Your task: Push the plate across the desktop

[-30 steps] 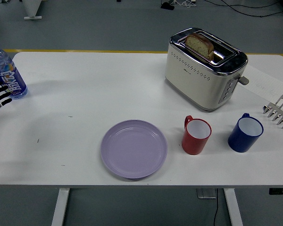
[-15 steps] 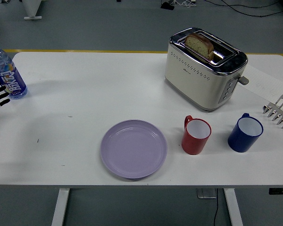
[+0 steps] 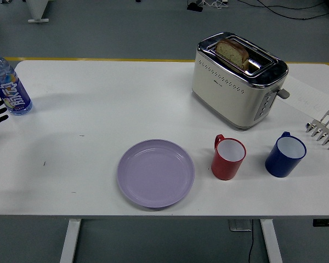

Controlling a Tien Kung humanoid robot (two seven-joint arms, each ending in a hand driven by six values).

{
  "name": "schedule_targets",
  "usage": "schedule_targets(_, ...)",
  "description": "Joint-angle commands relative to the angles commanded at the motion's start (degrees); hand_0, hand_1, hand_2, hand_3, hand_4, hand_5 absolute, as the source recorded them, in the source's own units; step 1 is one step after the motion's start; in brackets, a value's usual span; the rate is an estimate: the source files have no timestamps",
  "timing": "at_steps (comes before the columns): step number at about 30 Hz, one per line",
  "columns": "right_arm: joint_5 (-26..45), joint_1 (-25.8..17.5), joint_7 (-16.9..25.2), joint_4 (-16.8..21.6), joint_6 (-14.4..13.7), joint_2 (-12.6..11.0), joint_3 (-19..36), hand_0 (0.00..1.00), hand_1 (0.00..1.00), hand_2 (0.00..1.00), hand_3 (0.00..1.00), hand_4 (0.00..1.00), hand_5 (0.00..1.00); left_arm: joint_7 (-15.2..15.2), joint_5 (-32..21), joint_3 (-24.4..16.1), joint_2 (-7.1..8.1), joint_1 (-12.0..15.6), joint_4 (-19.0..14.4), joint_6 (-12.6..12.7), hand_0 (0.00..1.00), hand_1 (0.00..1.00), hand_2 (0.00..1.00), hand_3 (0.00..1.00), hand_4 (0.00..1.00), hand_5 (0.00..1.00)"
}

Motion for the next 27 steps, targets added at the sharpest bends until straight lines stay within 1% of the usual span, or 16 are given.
schedule_targets(12,0.24,1.09,0.82,-0.3,0.49,0.17,-0.07,0.637,0.589,0.675,0.716,0.431,0.479,-0.08,0.65,0.63,0.1,-0.93,-0.62,0.47,0.735,0.769,0.759,0.718,0.521,0.998)
schedule_targets(19,5.27,1.27,2.81,-0.89,1.27,0.28,-3.64,0.636,0.589,0.674,0.705,0.43,0.481,-0.01,1.05,1.04,0.09,-1.01,-0.84,0.45,0.734,0.769,0.758,0.718,0.519,0.998)
schedule_targets(27,7.23,1.33,4.14,-1.29,2.88,0.32,-3.91,0.637,0.589,0.672,0.701,0.431,0.485,-0.14,1.4,0.88,0.13,-0.88,-1.08,0.54,0.733,0.768,0.756,0.715,0.518,0.998)
